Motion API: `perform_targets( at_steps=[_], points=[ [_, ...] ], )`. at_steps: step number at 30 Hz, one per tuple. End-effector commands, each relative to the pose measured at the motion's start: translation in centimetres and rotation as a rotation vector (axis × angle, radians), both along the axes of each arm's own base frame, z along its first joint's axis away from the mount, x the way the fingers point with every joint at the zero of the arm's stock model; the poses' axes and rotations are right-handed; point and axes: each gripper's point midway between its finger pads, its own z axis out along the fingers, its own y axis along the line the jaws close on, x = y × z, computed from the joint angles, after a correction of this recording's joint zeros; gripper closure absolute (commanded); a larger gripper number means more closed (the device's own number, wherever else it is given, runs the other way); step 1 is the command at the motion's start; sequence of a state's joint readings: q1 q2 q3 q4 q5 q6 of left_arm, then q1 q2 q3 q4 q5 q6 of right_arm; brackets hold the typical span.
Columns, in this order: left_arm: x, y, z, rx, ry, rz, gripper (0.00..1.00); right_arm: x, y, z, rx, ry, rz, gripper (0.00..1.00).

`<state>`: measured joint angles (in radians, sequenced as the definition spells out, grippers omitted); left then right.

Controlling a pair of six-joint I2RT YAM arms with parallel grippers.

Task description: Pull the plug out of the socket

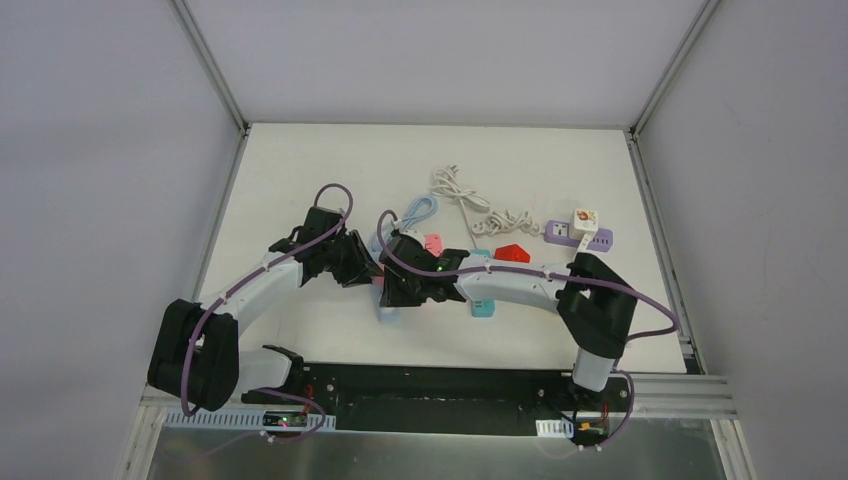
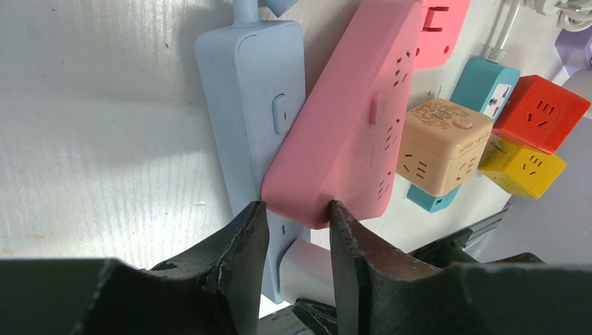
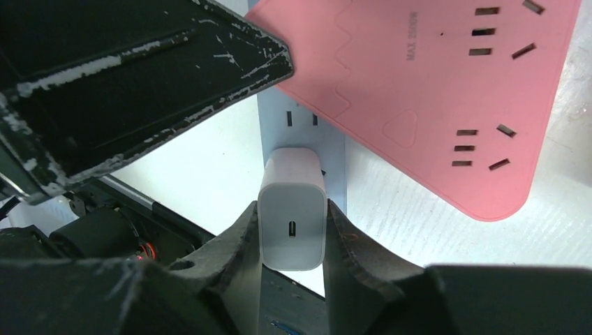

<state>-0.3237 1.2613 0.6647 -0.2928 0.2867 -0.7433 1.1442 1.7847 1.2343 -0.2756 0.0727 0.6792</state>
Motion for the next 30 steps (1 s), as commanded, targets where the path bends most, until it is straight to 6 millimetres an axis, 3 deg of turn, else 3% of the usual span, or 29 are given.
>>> perform_targets(
  at_steps=[1, 3, 5, 10, 15, 21, 27, 30],
  points=[
    [-4.6, 4.6, -4.6, 0.240, 0.187, 0.008, 0.70, 1.9, 1.9, 5.9, 0.046, -0.091, -0.063, 1.00],
    [-4.7, 4.7, -4.7, 0.241, 0.190, 0.009, 0.70, 2.0, 1.6, 5.0, -0.037, -0.101, -0.078, 1.00],
    [-4.7, 4.7, -4.7, 0.242, 0.189, 0.010, 0.70, 1.8, 1.9, 5.0, -0.014, -0.098, -0.067, 1.00],
    [-4.7, 4.7, -4.7, 0.244, 0.186, 0.011, 0.71, 1.4, 2.1, 8.3, 0.174, -0.115, -0.045, 1.00],
    [-4.7, 4.6, -4.7, 0.240, 0.186, 0.010, 0.71, 1.7, 0.6, 9.4, 0.228, -0.127, -0.066, 1.00],
    [-4.5, 4.6, -4.6, 0.240, 0.180, 0.011, 0.72, 1.5, -0.7, 9.2, 0.265, -0.106, -0.079, 1.00],
    [-4.7, 4.5, -4.8, 0.239, 0.187, 0.007, 0.73, 1.2, 0.3, 7.0, 0.230, -0.032, -0.069, 1.00],
    [-4.6, 4.5, -4.5, 0.237, 0.181, 0.008, 0.73, 1.3, 0.3, 7.0, 0.229, -0.035, -0.074, 1.00]
  ],
)
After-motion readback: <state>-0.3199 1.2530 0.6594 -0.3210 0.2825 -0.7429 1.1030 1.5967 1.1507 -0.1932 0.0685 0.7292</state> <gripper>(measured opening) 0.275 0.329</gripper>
